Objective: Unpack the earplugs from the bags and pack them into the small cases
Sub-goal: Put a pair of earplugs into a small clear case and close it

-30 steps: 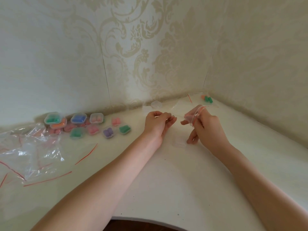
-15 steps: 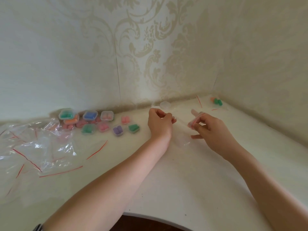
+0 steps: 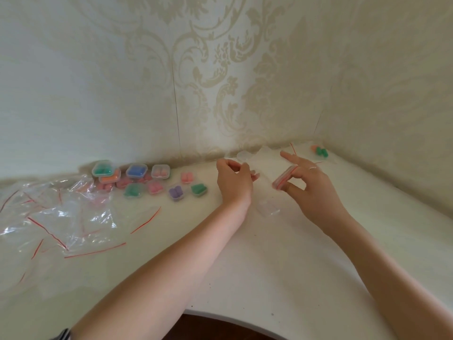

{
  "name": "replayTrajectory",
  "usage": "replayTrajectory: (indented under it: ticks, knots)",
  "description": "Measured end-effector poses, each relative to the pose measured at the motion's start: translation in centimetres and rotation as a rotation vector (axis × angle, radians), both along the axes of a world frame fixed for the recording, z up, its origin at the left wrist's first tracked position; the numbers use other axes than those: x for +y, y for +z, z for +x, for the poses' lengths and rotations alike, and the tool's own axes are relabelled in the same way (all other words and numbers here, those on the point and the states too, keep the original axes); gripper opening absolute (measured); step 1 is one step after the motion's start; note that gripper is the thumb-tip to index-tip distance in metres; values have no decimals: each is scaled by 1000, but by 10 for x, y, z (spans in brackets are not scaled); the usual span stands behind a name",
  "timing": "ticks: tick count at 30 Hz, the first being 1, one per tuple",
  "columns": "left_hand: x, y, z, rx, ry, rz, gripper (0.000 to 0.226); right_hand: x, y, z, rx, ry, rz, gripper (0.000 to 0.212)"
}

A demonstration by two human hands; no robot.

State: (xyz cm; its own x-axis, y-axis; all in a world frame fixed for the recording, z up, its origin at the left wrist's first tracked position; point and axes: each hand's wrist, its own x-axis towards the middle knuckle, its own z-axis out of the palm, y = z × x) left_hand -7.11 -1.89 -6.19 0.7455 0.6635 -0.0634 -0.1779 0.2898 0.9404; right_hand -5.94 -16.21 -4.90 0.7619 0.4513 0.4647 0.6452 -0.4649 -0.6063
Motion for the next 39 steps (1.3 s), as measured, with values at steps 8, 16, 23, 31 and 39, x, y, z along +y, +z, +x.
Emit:
replayTrajectory:
  ticks: [8, 16, 23, 31, 39]
  knots:
    - [4, 3, 2, 45, -241, 73, 16, -12, -3, 6, 184, 57, 54, 19]
    - [31, 2, 8, 46, 168, 181, 22, -10, -7, 14, 433, 25, 409, 16]
    - [33, 16, -14, -31, 216, 719, 14, -6, -16, 16, 364, -71, 174, 33]
    - [137, 45, -85, 190, 453, 951, 11, 10, -18, -9, 258, -86, -124, 28]
    - [228, 51, -185, 519, 575, 906, 18, 30, -11, -19, 164, -140, -488, 39]
